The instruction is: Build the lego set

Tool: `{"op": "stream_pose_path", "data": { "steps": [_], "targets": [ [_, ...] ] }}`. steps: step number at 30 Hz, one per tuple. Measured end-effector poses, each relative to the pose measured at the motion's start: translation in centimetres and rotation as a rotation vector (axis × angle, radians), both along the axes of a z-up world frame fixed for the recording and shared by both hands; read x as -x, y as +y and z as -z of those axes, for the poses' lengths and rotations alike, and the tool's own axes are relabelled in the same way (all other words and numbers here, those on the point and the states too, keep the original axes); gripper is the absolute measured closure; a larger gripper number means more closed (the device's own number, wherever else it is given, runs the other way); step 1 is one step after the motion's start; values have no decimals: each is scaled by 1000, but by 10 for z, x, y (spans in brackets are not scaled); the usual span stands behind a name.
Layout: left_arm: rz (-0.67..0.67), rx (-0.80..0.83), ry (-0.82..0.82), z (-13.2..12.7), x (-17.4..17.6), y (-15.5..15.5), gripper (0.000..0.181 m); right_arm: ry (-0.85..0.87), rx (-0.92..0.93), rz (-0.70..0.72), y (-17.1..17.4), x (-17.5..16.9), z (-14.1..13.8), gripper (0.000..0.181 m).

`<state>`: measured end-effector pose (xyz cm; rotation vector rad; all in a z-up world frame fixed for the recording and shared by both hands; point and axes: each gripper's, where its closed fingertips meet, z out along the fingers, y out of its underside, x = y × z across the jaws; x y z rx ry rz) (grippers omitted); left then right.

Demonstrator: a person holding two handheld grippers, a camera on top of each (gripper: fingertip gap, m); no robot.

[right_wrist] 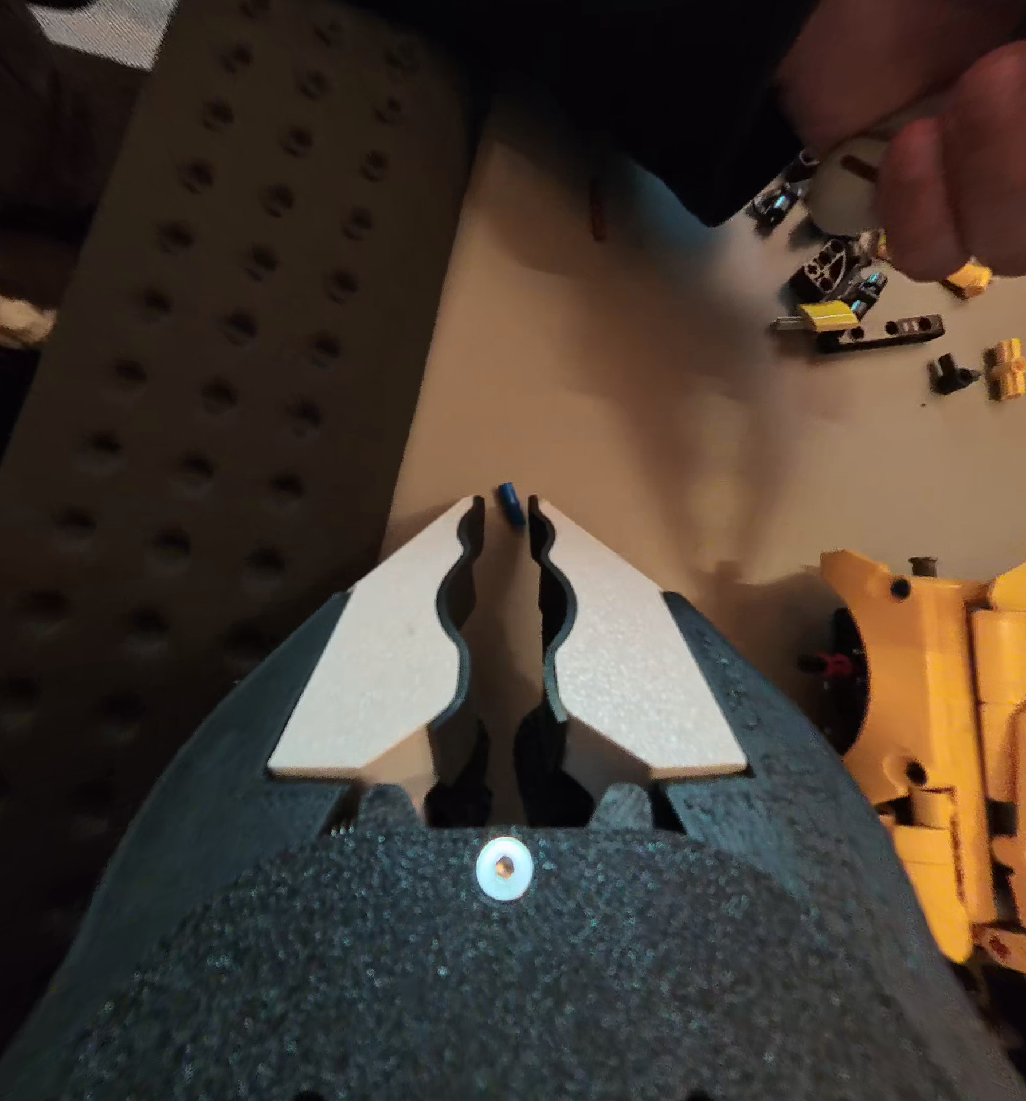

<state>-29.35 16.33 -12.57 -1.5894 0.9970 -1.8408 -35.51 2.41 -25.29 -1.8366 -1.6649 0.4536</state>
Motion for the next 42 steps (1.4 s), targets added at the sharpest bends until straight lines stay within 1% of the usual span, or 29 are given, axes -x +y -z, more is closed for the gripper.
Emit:
{"op": "stream_pose_path", "data": {
  "steps": [3,5,7,10,11,12,13,14,15,16,18,19,20,23,24,27,30,32,42],
  "targets": [
    [5,-3,2,0,-1,-1,174,-37,16,-13,2,4,-1,167],
    [6,-6,1,0,0,-1,174,-84,41,-23,4,3,3,168],
    [8,-5,-1,-1,0,-2,175,-102,68,-28,6,3,5,176],
    [10,-8,-4,-1,0,-2,175,-97,159,-26,4,2,5,177],
    [11,-8,-5,-1,0,-2,175,-99,162,-27,4,2,5,177],
    [16,-4,-12,-2,0,-3,175,-67,155,-28,5,3,0,177],
    [23,3,-28,-4,1,-4,175,36,132,-9,9,8,-15,178],
    [34,14,-55,-9,1,-6,175,181,111,21,15,11,-40,178],
    [49,28,-86,-13,2,-9,175,343,80,57,24,8,-71,178],
    [69,39,-113,-17,3,-12,175,509,27,116,36,-1,-104,179],
    [112,49,-154,-23,2,-21,175,838,-66,249,60,-35,-164,179],
    [139,46,-167,-25,1,-28,175,983,-69,302,68,-52,-183,179],
    [168,29,-167,-25,-1,-36,175,1070,-39,354,77,-65,-188,179],
    [209,-109,-98,-12,-13,-60,174,1124,90,440,92,-72,-170,179],
    [206,-154,-74,-7,-17,-65,174,1131,118,433,92,-70,-168,179],
    [173,-249,-38,0,-23,-69,174,1049,192,440,93,-60,-150,179],
    [132,-317,-10,4,-23,-64,174,1001,194,466,95,-58,-140,179],
    [111,-317,-26,0,-22,-60,174,961,165,472,97,-60,-137,179],
    [105,-324,-24,-2,-19,-58,174,972,157,464,96,-66,-137,179]
  ]
}}
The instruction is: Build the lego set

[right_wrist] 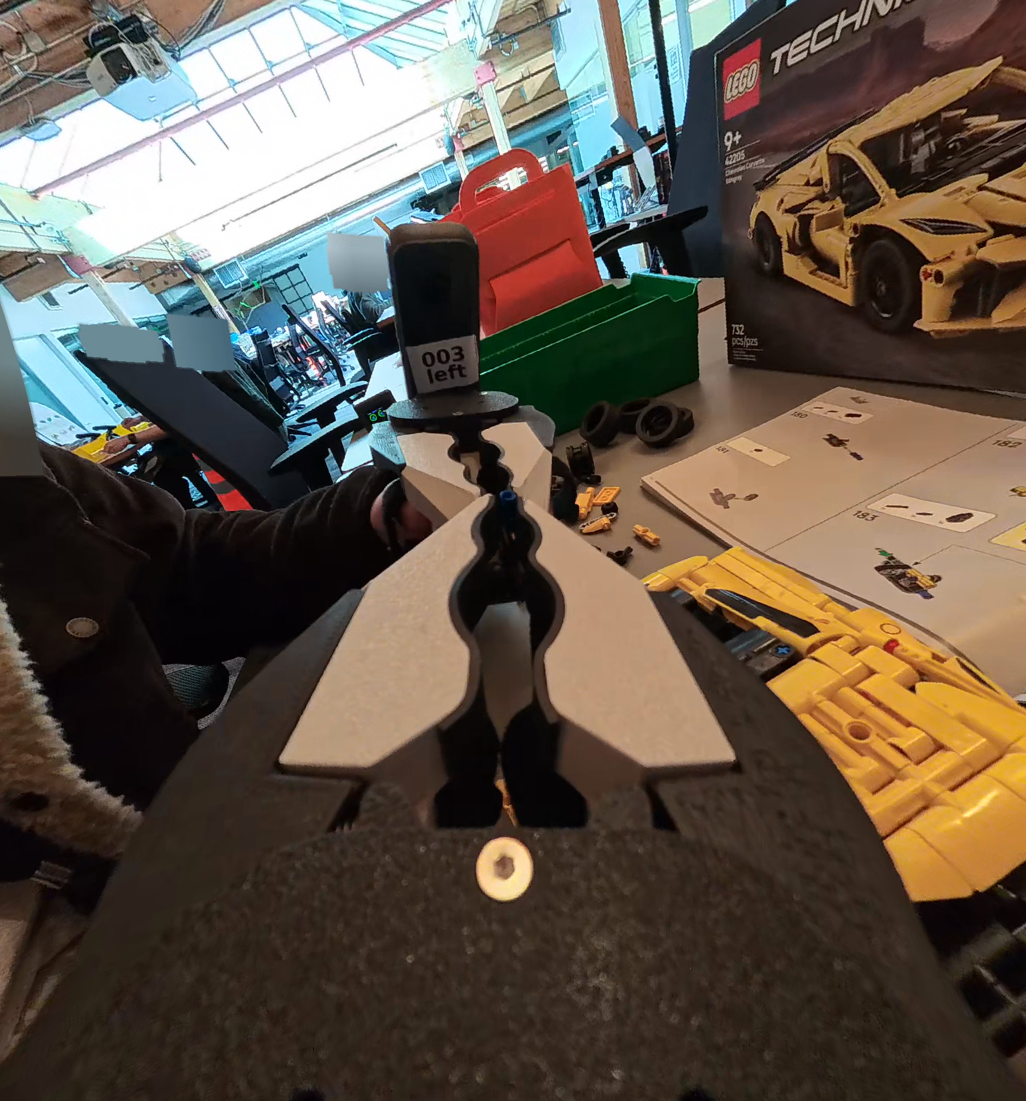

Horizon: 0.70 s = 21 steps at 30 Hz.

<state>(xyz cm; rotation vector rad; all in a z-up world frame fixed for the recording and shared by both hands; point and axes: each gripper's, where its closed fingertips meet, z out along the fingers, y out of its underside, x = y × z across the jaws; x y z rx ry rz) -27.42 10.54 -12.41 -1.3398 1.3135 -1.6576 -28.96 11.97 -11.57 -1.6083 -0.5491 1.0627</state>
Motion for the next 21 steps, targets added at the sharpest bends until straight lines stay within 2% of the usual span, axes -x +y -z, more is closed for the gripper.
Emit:
{"op": "stream_pose_path", "data": {
  "steps": [10,14,17,21],
  "targets": [
    [32,53,-42,-7,2,-4,174,99,-38,-34,-5,-3,-12,179],
    [13,124,-115,-21,9,8,175,106,-32,-43,-6,-10,-11,179],
    [19,118,-106,-19,8,6,174,181,-89,-35,-7,-13,-26,179],
    [109,262,-171,-26,8,-3,174,166,-152,-19,-7,-9,-29,179]
  ]
}}
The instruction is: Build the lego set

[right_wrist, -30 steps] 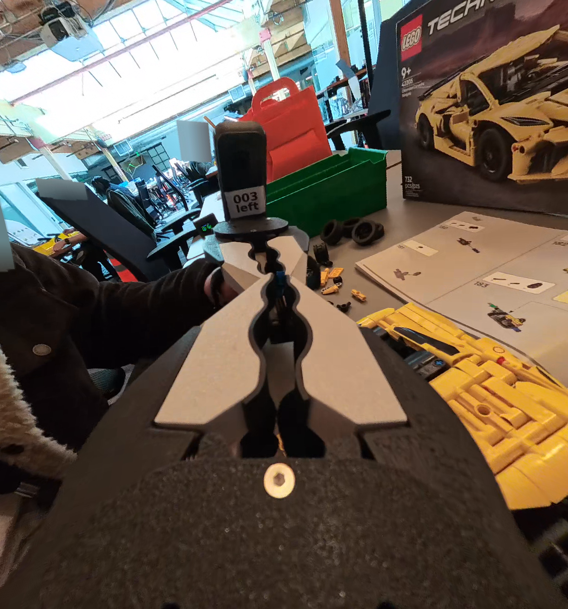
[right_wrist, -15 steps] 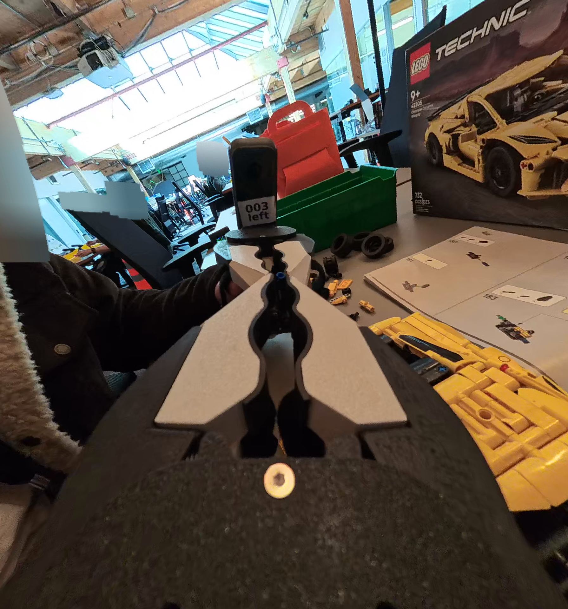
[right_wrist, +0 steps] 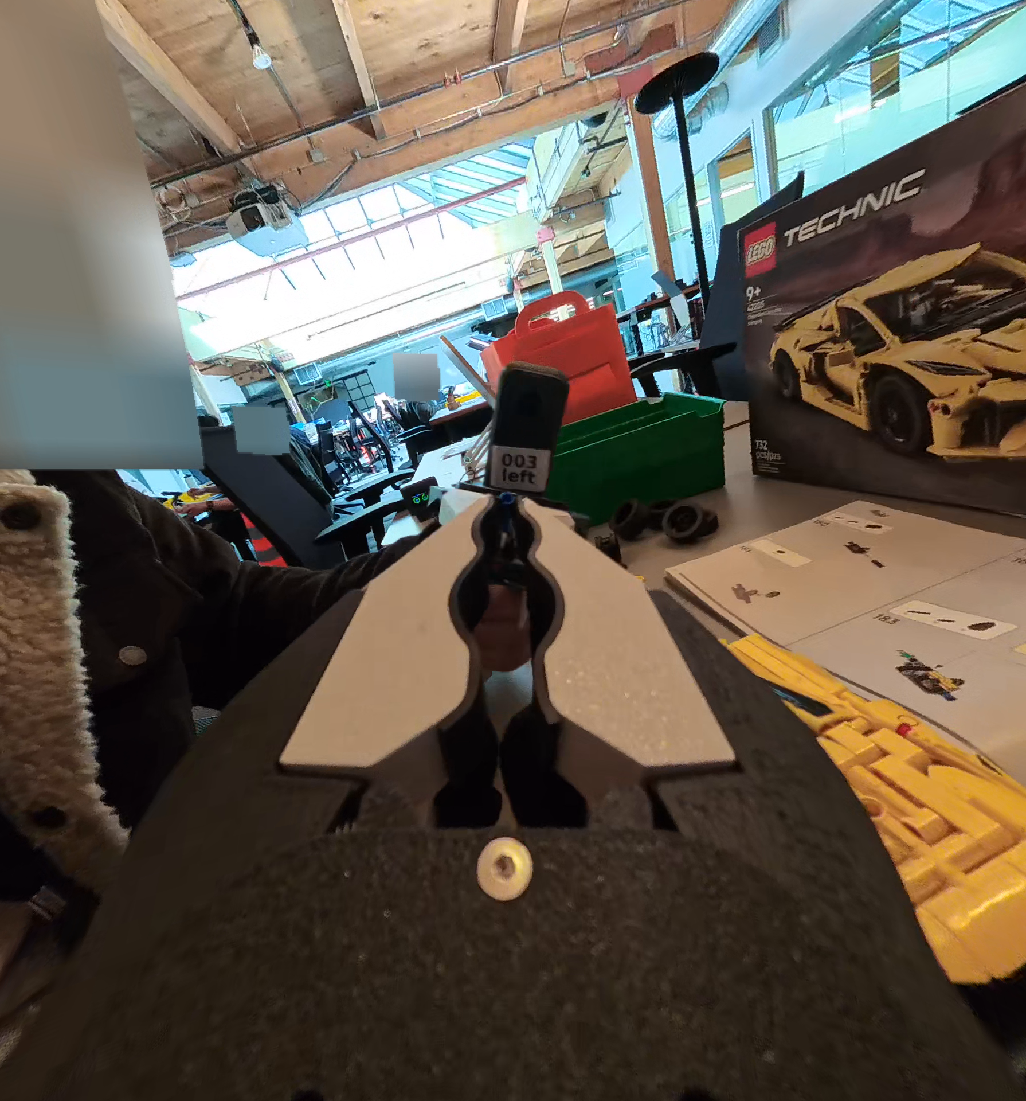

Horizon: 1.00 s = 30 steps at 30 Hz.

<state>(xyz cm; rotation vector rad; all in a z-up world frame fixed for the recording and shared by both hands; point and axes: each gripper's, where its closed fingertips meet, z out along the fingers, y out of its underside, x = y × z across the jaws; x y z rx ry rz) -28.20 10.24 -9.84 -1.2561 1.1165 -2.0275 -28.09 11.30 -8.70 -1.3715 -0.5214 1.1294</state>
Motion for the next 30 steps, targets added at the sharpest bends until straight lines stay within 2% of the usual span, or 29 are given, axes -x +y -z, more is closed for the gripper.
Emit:
{"op": "stream_pose_path", "data": {
  "steps": [6,13,20,25,30],
  "targets": [
    [82,212,-103,-12,5,2,175,7,-14,0,-1,5,0,178],
    [124,295,-134,-15,8,4,175,25,-41,7,-2,6,-3,178],
    [192,453,-215,-26,15,9,174,-59,-211,72,-8,5,-14,179],
    [188,409,-188,-23,13,4,174,-156,-289,155,-8,8,-19,179],
    [176,371,-174,-22,11,2,174,-193,-259,143,-6,10,-11,179]
  ]
}}
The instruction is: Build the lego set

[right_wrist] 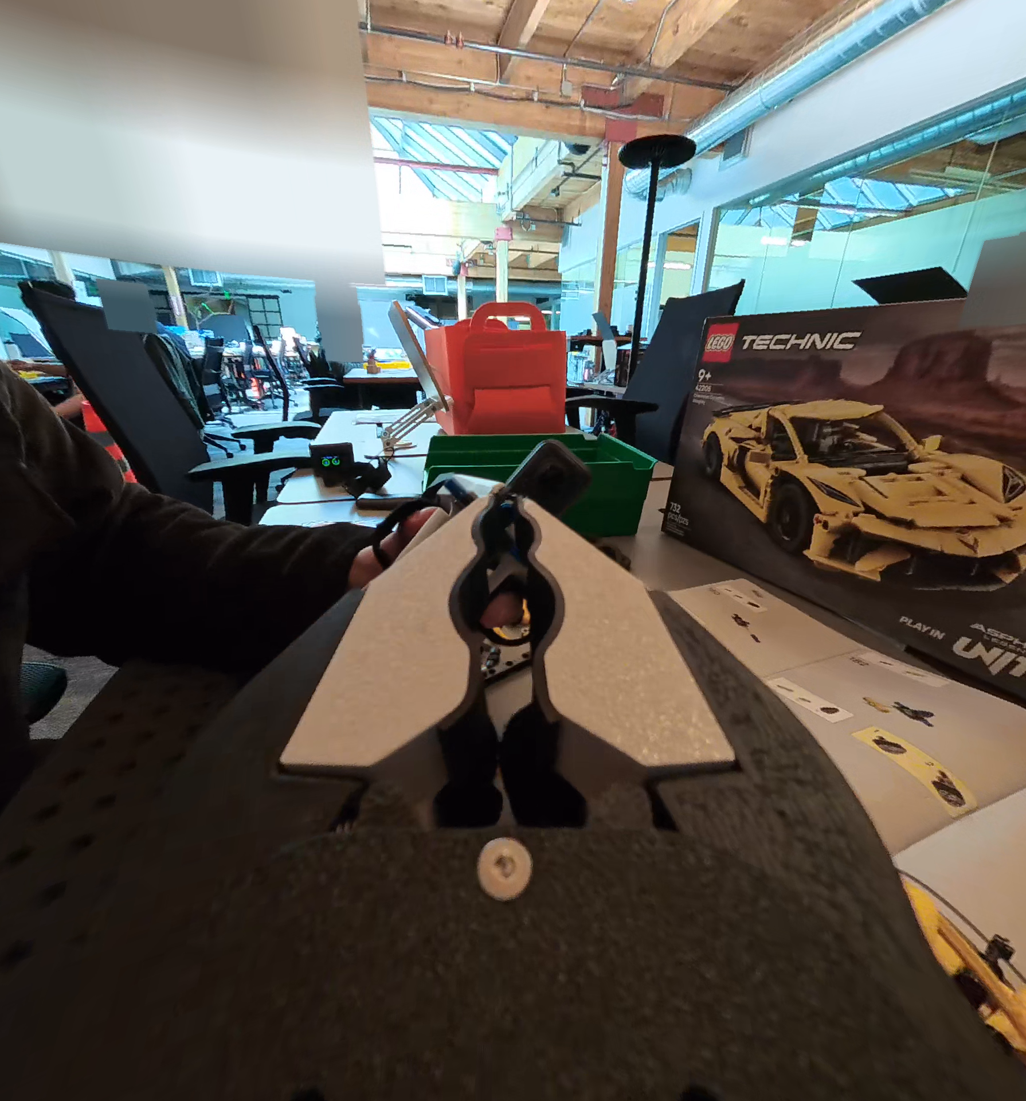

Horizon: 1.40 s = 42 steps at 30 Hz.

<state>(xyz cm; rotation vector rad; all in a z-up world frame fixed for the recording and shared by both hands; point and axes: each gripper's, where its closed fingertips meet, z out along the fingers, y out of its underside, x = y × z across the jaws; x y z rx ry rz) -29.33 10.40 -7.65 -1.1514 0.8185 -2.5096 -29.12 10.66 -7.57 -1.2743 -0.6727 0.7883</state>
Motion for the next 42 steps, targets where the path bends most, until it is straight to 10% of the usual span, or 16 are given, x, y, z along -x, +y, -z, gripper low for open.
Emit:
{"op": "stream_pose_path", "data": {
  "steps": [18,31,42],
  "targets": [
    [-260,-298,32,7,-5,3,175,182,202,-86,5,-4,7,179],
    [119,58,-5,5,1,-9,174,-255,-204,43,-9,3,3,179],
    [-17,-74,63,14,-6,-5,174,-139,-11,-1,-3,-2,13,179]
  ]
}}
